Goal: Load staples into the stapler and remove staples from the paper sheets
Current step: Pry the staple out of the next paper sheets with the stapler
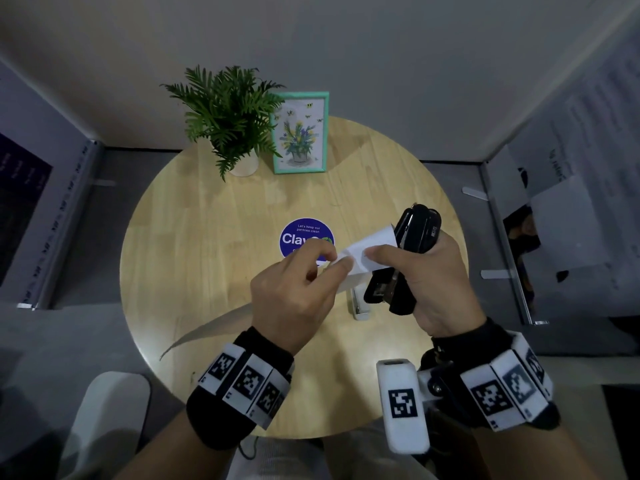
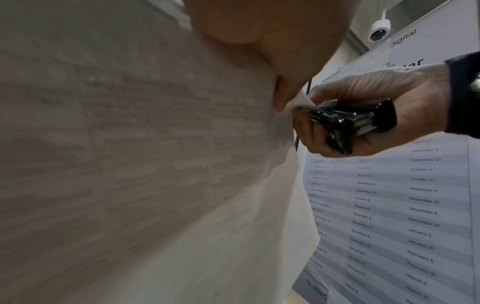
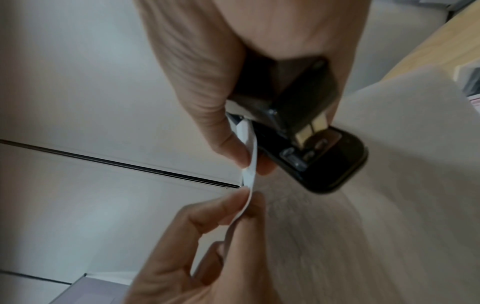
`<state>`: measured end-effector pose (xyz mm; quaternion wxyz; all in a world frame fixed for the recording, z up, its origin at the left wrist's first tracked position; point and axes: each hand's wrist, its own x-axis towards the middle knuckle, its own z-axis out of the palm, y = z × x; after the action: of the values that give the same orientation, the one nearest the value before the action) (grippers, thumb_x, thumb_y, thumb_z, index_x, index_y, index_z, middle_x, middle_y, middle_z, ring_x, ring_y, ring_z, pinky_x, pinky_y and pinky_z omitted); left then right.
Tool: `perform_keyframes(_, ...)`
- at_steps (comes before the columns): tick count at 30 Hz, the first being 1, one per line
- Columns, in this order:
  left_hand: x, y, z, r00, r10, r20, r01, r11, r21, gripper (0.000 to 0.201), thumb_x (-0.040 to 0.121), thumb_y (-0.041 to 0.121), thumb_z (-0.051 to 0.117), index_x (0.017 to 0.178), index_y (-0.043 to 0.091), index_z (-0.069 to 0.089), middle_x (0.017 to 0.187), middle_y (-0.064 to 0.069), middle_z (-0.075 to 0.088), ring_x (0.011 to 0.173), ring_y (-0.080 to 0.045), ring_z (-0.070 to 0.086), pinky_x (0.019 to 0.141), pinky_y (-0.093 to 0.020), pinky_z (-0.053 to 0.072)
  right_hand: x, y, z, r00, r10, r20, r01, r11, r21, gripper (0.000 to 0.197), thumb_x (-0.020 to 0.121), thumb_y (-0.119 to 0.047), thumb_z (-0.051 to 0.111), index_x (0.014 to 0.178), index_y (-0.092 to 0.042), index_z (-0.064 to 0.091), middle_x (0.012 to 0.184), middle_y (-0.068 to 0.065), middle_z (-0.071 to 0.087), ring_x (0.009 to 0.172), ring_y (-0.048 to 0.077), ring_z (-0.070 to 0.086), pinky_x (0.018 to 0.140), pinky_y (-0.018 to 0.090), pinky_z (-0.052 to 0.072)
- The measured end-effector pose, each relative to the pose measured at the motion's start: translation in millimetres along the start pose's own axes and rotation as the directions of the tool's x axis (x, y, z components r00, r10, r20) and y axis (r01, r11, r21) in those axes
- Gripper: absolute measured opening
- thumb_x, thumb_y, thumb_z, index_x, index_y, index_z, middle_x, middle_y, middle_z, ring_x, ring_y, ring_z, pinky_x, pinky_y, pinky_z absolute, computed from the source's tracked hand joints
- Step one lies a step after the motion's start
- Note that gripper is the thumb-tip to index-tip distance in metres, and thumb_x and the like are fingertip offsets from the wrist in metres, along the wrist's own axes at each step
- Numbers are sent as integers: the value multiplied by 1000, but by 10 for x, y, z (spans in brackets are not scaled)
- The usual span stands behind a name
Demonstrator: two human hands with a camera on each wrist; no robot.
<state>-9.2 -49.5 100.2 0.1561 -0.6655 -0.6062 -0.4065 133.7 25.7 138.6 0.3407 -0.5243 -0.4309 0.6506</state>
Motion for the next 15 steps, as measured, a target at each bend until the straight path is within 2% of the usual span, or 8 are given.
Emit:
perform_keyframes(6, 1, -10, 16, 999, -30, 15, 30, 999, -13, 31, 72, -6, 75, 88, 18, 64, 72, -4, 69, 45, -18, 53, 35, -27, 41, 2, -32, 30, 999, -17, 35, 17, 1000, 8, 35, 66, 11, 76, 78, -11, 52, 53, -8, 48, 45, 13, 52, 42, 32, 49)
perform_keyframes(8, 16, -11, 15, 999, -35, 23, 36, 999, -23, 28, 73, -5, 75, 88, 17, 65, 73, -5, 69, 46, -17, 54, 36, -27, 41, 0, -28, 32, 999, -21, 47, 21, 1000, 10, 37, 67, 12, 75, 71, -13, 48, 46, -14, 46, 40, 10, 49, 39, 26, 45)
perform_keyframes(10, 35, -11, 16, 999, -41, 35, 42, 999, -31, 22, 74, -4, 75, 85, 14, 70, 73, -6, 69, 45, -18, 53, 35, -28, 40, 12, -16, 35, 999, -17, 44, 16, 999, 39, 40, 71, 12, 72, 64, -20, 49, 43, -13, 46, 38, 12, 48, 38, 23, 42)
perform_keyframes(12, 58, -13, 14, 998, -45, 50, 46, 999, -16, 15, 74, -3, 76, 80, 11, 75, 72, -6, 70, 45, -18, 54, 34, -28, 41, 40, -1, 37, 1000, -7, 24, 5, 997, 72, 48, 74, 9, 71, 51, -29, 52, 45, -11, 45, 43, 18, 48, 41, 24, 41)
perform_keyframes(15, 82, -27, 15, 997, -47, 62, 47, 999, 10, 12, 74, -1, 77, 78, 10, 77, 72, -6, 70, 45, -18, 54, 34, -28, 42, 74, 10, 32, 1000, 10, 1, -10, 995, 97, 49, 75, 4, 71, 43, -28, 52, 51, -5, 45, 49, 23, 45, 45, 26, 40)
